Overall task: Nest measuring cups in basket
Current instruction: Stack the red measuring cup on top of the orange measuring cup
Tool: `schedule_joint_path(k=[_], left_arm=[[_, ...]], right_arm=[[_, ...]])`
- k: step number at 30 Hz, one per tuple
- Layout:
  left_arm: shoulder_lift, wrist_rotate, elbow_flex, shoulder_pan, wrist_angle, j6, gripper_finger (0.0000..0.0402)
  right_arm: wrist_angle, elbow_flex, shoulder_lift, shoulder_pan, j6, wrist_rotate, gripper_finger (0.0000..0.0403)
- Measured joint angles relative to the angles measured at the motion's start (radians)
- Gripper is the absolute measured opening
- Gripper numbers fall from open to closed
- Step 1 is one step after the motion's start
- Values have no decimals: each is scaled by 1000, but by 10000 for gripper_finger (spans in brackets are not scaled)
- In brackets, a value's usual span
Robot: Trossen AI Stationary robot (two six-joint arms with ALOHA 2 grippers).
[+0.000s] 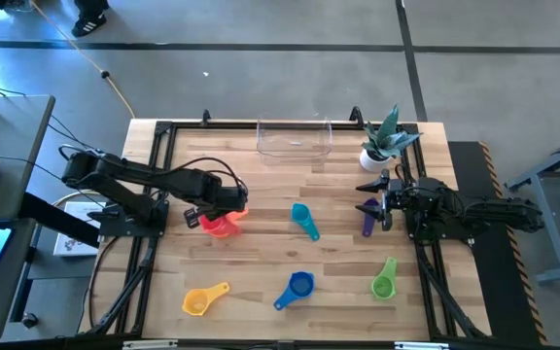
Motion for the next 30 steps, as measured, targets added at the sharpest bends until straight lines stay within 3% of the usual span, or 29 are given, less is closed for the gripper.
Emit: schedule_joint_path(k=[17,30], left_arm=[[61,17,1,20,18,48,12],[61,17,1,20,18,49,55]], right_arm=[[8,0,0,0,0,0,288],[8,0,0,0,0,0,288]])
